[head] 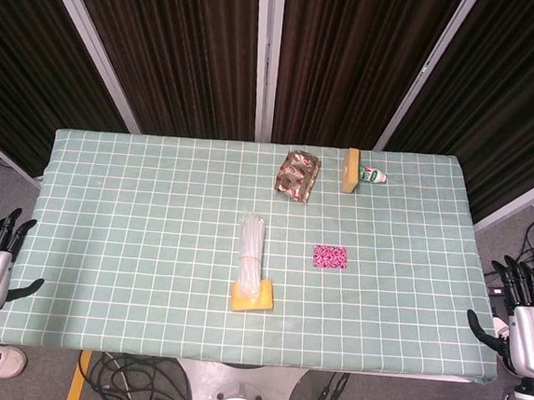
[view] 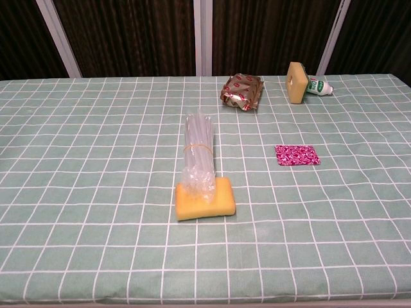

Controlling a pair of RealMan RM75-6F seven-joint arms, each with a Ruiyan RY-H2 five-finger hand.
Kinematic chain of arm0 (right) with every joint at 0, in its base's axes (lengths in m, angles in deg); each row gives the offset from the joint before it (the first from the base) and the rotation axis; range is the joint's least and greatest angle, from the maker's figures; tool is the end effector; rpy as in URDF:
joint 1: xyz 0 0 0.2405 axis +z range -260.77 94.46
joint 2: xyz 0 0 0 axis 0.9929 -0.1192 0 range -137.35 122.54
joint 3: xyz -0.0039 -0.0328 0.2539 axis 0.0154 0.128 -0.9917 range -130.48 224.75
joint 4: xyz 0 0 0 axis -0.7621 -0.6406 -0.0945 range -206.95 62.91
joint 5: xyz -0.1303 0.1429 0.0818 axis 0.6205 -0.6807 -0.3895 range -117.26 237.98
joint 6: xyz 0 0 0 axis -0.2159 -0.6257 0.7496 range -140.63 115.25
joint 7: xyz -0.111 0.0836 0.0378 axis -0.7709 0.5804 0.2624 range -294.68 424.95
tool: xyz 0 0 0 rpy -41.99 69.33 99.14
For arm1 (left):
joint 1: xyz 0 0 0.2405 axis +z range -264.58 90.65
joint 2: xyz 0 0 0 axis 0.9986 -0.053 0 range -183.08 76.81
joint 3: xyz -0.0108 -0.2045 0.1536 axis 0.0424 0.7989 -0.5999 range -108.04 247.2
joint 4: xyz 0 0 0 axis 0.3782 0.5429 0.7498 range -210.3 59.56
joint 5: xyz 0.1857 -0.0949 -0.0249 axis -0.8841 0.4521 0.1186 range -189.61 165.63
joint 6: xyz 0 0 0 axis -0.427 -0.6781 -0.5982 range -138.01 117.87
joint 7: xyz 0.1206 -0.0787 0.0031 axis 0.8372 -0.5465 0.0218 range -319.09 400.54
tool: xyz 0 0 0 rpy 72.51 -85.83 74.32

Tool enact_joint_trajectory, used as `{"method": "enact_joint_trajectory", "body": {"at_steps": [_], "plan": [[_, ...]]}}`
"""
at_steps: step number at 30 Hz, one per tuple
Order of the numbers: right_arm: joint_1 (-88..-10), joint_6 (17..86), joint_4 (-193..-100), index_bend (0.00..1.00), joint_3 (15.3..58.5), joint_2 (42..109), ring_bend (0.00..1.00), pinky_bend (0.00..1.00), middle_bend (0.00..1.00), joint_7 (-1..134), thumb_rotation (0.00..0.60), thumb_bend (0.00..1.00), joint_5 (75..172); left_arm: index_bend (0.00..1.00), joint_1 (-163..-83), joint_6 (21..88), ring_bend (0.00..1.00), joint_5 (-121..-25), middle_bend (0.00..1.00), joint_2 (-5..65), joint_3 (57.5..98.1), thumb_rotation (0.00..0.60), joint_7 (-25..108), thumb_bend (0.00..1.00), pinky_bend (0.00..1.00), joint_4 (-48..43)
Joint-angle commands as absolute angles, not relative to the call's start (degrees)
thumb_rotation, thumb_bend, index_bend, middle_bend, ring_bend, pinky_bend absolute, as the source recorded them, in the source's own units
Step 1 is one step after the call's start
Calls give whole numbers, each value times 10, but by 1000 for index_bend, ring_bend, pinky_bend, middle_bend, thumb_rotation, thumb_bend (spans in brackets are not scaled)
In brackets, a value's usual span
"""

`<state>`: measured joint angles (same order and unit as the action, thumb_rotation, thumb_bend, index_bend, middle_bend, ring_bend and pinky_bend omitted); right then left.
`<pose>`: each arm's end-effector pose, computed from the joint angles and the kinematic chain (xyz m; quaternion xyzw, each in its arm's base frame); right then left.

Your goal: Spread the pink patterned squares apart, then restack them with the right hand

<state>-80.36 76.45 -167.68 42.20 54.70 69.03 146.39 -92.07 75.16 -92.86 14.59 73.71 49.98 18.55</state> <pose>-0.3014 -0.1763 0.1792 0.5502 -0.3914 0.4389 0.5929 -0.3090 0.1856 0.1439 -0.5796 -0.3817 -0.3587 0.6243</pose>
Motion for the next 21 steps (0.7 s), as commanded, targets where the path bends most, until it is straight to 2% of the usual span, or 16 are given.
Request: {"method": "enact_joint_trajectory", "body": {"at_steps": [1,13,21], "plan": [[-800,753,-1675,120,425,548,0,0,57,693,543,225,1462,174,-923,748,105,-927,99,145,738,600,502,84,168,187],[-802,758,-1676,120,425,546,0,0,58,697,541,226,1472,174,-921,749,104,-928,99,144,737,600,499,84,168,186],[-789,731,-1681,120,428,542,0,0,57,696,543,228,1475,174,-924,744,104,-925,99,142,738,600,499,84,168,188]]}}
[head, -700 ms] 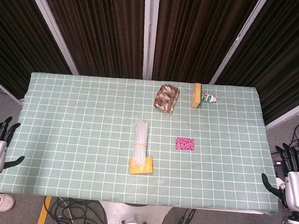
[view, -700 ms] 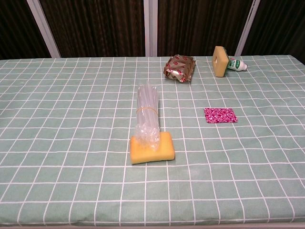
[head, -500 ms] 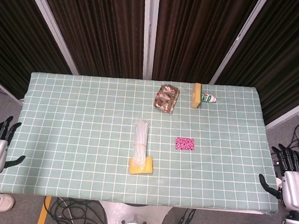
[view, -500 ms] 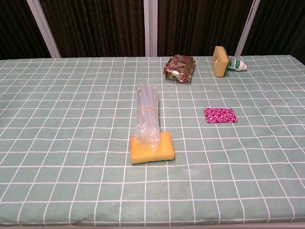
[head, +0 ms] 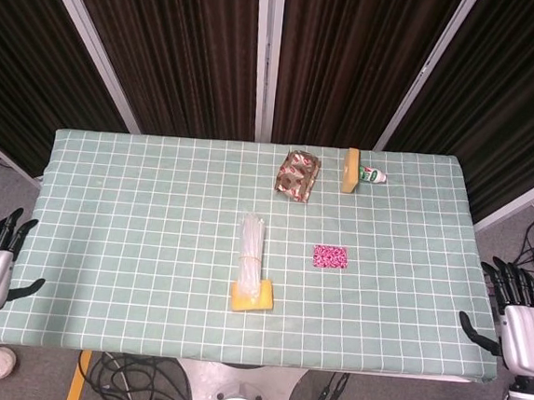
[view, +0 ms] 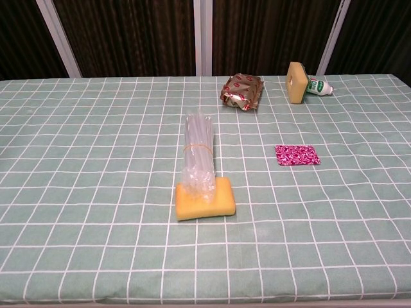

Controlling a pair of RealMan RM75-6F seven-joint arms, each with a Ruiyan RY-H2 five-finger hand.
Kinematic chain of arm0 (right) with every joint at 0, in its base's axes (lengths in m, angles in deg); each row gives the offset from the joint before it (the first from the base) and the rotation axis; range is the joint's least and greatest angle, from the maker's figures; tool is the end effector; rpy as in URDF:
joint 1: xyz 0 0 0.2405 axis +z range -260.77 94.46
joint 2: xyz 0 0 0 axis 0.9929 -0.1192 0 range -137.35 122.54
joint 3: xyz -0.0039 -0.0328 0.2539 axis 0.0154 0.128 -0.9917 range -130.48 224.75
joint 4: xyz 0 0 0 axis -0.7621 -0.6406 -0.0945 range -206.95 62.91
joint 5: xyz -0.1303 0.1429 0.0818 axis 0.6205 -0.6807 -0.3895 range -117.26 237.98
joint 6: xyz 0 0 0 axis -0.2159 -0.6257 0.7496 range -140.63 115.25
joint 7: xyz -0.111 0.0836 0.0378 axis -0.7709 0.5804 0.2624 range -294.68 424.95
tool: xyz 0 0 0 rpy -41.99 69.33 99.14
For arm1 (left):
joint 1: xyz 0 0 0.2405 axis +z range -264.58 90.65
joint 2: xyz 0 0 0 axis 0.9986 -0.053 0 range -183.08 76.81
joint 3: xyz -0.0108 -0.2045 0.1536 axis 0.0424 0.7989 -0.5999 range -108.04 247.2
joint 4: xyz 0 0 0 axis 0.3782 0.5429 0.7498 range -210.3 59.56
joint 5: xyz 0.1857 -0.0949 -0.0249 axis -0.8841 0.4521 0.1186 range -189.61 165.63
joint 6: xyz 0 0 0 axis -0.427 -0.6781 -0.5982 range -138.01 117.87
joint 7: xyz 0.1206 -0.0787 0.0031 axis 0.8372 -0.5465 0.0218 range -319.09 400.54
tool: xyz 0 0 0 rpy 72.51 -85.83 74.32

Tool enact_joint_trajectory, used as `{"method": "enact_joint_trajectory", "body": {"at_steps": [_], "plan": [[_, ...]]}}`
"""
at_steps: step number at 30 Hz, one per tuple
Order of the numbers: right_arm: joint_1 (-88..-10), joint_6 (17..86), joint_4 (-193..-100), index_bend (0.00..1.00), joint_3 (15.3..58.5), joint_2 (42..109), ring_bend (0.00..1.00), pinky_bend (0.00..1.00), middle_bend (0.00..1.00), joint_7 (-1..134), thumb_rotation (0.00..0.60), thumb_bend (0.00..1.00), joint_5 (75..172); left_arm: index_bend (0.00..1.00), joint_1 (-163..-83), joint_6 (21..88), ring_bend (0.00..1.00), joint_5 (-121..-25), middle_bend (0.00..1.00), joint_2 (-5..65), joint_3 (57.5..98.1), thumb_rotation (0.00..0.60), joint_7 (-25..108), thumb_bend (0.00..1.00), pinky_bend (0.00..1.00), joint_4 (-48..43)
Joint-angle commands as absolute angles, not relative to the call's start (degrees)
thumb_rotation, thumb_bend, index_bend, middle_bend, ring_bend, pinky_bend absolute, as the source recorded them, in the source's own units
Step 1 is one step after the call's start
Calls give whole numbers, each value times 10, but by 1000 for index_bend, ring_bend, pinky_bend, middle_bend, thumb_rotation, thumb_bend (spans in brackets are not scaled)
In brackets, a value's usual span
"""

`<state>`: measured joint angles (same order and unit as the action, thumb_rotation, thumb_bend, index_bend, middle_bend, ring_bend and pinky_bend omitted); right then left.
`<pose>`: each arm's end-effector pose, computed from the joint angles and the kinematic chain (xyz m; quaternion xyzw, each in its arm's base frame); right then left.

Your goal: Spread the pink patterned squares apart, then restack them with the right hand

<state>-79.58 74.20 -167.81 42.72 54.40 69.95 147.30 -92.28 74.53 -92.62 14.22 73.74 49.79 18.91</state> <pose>-0.2997 -0.1789 0.1733 0.5646 -0.4028 0.4349 0.5743 -0.3086 0.1867 0.1442 -0.5809 -0.3854 -0.3574 0.6215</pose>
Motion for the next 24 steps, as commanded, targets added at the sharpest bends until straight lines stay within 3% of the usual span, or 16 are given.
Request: {"method": "enact_joint_trajectory", "body": {"at_steps": [1,7,10,17,21,24], "plan": [[-783,722,-1683,120,428,541,0,0,58,693,542,232,1476,174,-925,743,104,-925,99,143,739,600,499,84,168,188],[-721,622,-1703,122,420,537,0,0,65,648,543,311,1464,174,-919,746,105,-924,99,146,735,600,493,84,167,184],[-682,565,-1704,154,408,559,0,0,55,622,497,346,1442,174,-917,747,104,-922,99,148,734,600,488,84,168,179],[-586,427,-1648,235,380,642,0,0,6,559,322,471,1347,174,-918,738,105,-916,99,153,734,600,474,84,168,163],[-544,369,-1607,269,372,688,0,0,0,535,96,513,1292,175,-915,738,104,-916,99,156,731,600,468,84,168,156],[-516,337,-1574,269,370,719,0,0,0,519,10,522,1261,175,-913,737,104,-915,99,157,730,600,465,84,168,153]]}}
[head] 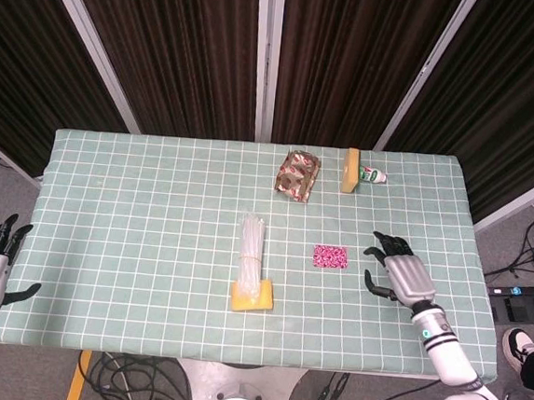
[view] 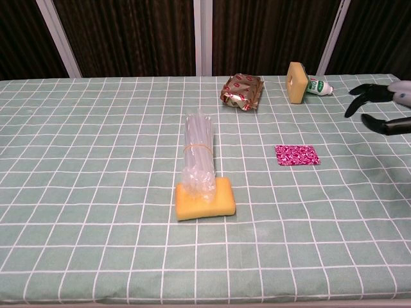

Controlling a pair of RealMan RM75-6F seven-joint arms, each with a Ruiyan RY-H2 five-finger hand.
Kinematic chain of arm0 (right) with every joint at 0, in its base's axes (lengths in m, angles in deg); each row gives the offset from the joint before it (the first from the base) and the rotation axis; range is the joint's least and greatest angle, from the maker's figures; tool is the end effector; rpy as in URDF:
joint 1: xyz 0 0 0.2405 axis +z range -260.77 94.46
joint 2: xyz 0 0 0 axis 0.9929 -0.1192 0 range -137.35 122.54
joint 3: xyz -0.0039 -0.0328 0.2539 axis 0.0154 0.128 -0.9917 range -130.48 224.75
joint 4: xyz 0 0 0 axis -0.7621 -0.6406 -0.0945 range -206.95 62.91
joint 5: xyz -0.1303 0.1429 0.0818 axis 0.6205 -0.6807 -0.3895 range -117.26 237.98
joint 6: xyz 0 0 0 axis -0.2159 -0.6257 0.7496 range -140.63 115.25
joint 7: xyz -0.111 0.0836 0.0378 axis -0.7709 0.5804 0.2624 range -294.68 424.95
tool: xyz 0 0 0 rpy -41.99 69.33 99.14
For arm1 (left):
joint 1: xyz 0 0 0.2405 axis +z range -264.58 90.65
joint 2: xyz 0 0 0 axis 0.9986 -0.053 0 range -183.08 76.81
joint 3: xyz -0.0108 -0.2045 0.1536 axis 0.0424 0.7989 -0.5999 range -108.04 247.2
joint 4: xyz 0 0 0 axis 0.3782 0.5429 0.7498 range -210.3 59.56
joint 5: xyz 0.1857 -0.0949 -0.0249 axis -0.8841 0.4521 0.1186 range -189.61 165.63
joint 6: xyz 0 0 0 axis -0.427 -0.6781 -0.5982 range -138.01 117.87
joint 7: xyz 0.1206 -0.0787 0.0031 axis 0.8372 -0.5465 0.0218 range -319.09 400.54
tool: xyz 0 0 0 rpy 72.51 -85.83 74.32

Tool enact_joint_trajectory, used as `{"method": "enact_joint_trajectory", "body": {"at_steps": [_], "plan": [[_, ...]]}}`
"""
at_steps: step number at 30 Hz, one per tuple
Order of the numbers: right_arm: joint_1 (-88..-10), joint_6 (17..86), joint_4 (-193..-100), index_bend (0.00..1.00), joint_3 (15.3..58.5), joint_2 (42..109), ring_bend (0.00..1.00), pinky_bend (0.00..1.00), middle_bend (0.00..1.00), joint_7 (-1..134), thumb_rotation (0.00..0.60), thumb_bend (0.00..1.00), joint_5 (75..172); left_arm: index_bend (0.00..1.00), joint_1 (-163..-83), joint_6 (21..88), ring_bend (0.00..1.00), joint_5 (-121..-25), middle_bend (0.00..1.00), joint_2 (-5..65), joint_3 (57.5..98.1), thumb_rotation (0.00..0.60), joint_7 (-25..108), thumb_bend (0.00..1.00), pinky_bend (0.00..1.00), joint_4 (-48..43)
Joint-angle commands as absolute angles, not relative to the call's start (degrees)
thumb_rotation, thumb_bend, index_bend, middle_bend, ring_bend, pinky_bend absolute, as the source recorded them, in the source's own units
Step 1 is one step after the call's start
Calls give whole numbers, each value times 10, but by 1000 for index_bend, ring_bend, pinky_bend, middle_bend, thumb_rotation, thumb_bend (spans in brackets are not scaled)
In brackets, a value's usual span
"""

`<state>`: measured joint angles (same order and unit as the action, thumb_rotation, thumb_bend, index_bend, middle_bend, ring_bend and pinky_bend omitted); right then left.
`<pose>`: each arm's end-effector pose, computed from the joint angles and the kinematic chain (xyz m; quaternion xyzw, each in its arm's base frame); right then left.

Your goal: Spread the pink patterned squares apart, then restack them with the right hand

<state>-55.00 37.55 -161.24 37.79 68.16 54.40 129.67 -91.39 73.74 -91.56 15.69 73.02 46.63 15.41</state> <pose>-0.2459 -0.3030 0.0432 0.7112 -0.4544 0.3045 0.4415 -0.3254 0.1797 0.1388 -0.5712 -0.4067 -0.3480 0.6223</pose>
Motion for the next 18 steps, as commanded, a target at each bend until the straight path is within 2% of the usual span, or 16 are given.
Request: {"method": "enact_joint_trajectory", "body": {"at_steps": [1,9,18], "plan": [[-509,329,-1564,270,369,728,0,0,0,516,3,523,1252,175,-913,736,104,-915,99,157,730,600,464,84,168,152],[-463,289,-1475,272,374,799,0,0,0,500,1,531,1212,174,-913,734,104,-914,99,157,730,600,461,84,168,149],[-442,278,-1399,276,384,858,0,0,0,514,0,532,1216,174,-916,730,104,-914,99,156,733,600,463,84,168,150]]}}
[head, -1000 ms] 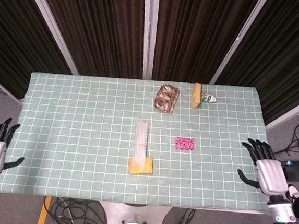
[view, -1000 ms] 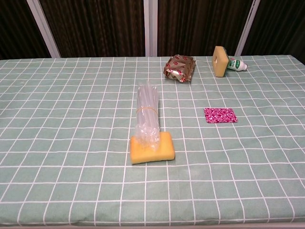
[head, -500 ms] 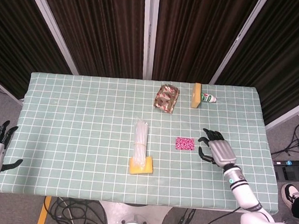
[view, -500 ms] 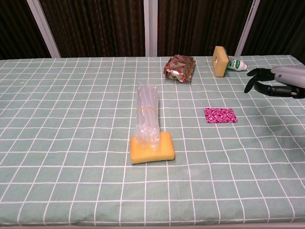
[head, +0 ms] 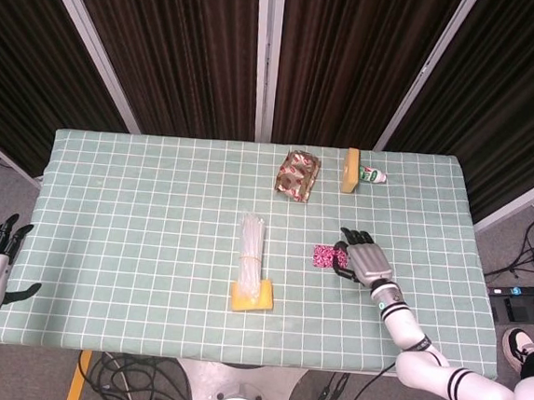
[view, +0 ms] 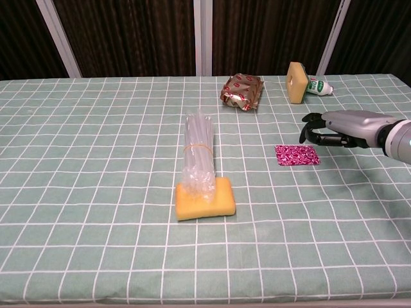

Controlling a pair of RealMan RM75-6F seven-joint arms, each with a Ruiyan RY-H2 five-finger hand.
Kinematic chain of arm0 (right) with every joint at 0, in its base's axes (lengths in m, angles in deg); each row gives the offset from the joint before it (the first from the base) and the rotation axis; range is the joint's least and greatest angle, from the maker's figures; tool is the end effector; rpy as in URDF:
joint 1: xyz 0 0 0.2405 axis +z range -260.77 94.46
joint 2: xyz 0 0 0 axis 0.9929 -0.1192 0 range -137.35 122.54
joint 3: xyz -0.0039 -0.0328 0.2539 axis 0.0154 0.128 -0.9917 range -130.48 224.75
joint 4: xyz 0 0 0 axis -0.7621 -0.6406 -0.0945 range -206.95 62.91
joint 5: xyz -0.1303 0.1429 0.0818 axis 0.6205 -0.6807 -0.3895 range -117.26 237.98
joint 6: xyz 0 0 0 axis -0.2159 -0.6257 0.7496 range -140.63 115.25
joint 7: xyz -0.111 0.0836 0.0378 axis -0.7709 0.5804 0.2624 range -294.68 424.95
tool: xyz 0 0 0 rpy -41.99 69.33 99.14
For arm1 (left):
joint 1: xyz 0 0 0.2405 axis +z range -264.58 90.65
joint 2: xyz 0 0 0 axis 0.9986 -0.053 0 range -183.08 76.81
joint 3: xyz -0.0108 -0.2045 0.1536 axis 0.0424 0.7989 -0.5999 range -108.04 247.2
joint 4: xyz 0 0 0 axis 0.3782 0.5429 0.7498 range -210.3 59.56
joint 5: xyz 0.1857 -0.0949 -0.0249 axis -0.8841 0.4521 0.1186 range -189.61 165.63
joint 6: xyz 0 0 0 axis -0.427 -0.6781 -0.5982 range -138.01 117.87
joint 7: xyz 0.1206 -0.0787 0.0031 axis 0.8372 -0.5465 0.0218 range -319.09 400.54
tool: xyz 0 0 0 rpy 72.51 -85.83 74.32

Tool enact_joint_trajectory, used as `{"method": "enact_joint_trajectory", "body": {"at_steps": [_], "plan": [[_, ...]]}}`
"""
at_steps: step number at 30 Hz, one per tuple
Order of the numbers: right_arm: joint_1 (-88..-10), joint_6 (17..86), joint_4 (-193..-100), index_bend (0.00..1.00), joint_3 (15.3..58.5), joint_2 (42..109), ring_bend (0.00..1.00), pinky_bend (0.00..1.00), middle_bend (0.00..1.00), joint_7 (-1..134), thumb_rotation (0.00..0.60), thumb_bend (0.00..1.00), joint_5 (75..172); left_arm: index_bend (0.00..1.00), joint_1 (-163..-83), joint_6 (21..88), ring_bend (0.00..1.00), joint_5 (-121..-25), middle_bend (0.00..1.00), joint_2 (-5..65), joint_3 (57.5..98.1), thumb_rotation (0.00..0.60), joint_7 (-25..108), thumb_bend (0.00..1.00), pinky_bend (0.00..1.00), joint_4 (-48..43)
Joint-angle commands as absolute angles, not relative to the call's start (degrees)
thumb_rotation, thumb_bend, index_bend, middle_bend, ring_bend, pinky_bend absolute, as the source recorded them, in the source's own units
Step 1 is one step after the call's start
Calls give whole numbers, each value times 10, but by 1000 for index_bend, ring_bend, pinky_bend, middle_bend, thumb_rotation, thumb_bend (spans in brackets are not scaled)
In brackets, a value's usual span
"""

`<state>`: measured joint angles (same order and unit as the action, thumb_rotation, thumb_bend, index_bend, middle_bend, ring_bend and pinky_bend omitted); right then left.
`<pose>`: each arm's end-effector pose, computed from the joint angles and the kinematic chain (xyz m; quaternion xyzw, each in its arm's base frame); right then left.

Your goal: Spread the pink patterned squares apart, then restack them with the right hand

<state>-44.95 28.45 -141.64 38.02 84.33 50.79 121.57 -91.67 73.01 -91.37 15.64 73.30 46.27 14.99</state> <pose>-0.2371 -0.3479 -0.0377 0.7405 -0.4566 0.2504 0.4249 -0.3268 0.1824 0.1390 -0.5724 -0.4079 -0.3468 0.6211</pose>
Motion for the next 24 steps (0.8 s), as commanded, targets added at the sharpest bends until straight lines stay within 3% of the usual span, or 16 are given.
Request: {"method": "enact_joint_trajectory", "body": {"at_steps": [1,12,24], "plan": [[-440,278,-1391,276,384,864,0,0,0,516,0,531,1219,174,-916,730,104,-914,99,156,733,600,463,84,168,150],[-433,276,-1342,276,394,893,0,0,0,537,0,533,1237,175,-913,730,105,-910,99,156,732,600,463,84,168,150],[-455,295,-1387,279,423,860,0,0,0,540,0,531,1262,174,-916,728,105,-911,99,159,733,600,469,84,168,147]]}}
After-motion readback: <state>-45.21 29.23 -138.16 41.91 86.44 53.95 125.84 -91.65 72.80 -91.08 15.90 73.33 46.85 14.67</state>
